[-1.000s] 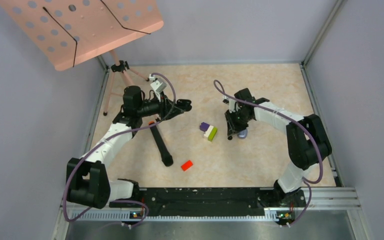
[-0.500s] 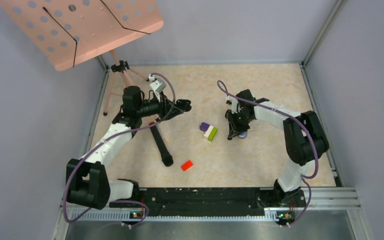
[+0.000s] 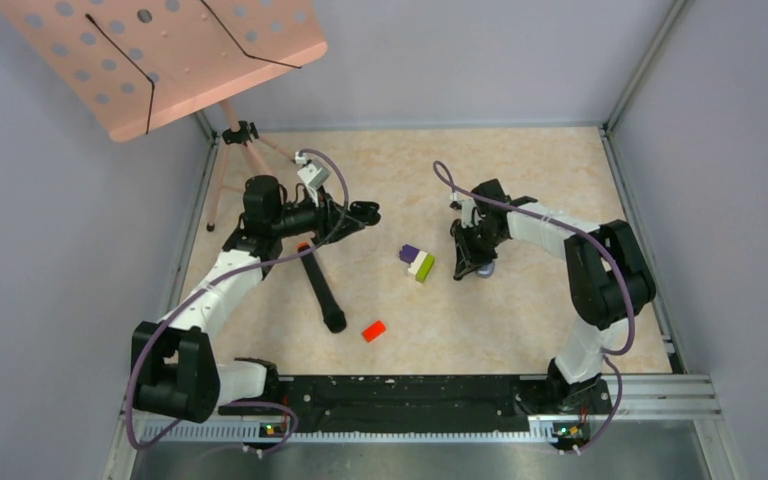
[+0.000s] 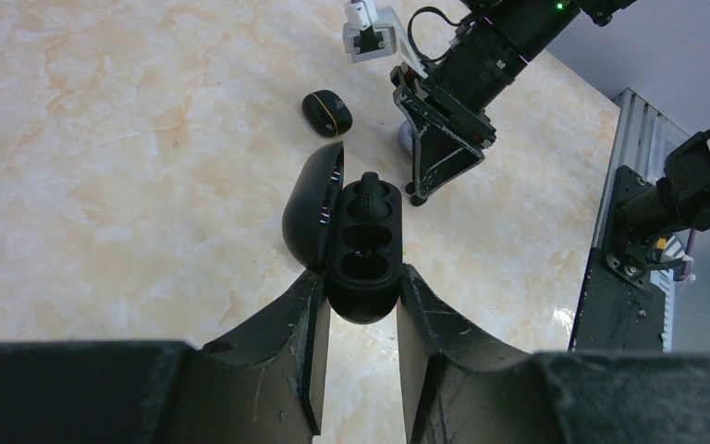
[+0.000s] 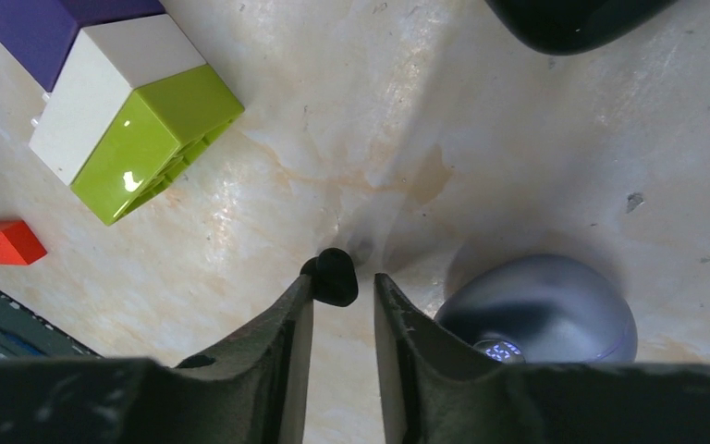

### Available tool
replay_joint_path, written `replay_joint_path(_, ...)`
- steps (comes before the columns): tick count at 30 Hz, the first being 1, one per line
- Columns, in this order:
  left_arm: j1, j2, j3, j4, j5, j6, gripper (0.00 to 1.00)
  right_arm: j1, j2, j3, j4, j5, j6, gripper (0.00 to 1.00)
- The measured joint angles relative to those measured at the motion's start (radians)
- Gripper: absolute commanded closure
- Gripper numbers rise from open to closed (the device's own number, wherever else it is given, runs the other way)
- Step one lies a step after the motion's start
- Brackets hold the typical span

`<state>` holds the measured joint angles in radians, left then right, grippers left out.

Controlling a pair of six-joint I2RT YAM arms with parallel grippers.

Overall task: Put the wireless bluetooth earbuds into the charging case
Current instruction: Pick up the earbud from the center of the board.

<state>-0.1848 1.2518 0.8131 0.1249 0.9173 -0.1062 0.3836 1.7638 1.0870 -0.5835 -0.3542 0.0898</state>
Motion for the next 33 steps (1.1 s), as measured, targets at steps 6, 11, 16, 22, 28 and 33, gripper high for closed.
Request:
replay_joint_path(6, 0.001, 0.000, -0.003, 0.000, -0.004, 0.000, 1.00, 0.000, 0.000, 0.001, 0.016, -0.014, -0.002, 1.00)
replay_joint_path(11, 0.001, 0.000, -0.008, 0.002, -0.012, -0.001, 1.00, 0.000, 0.000, 0.001, 0.021, -0.015, -0.013, 1.00)
replay_joint_path(16, 0.001, 0.000, -0.012, 0.002, -0.018, -0.008, 1.00, 0.000, 0.000, 0.002, 0.022, -0.027, -0.051, 1.00)
replay_joint_path(22, 0.001, 0.000, -0.016, 0.004, -0.018, -0.017, 1.00, 0.000, -0.011, 0.023, 0.006, -0.056, -0.148, 1.00)
replay_joint_path(28, 0.001, 0.000, -0.017, 0.011, -0.016, -0.020, 1.00, 0.008, -0.093, 0.054, -0.048, -0.071, -0.322, 1.00)
replay_joint_path(33, -0.002, 0.001, -0.027, 0.033, 0.024, -0.009, 1.00, 0.038, -0.227, 0.114, -0.152, -0.113, -0.555, 1.00)
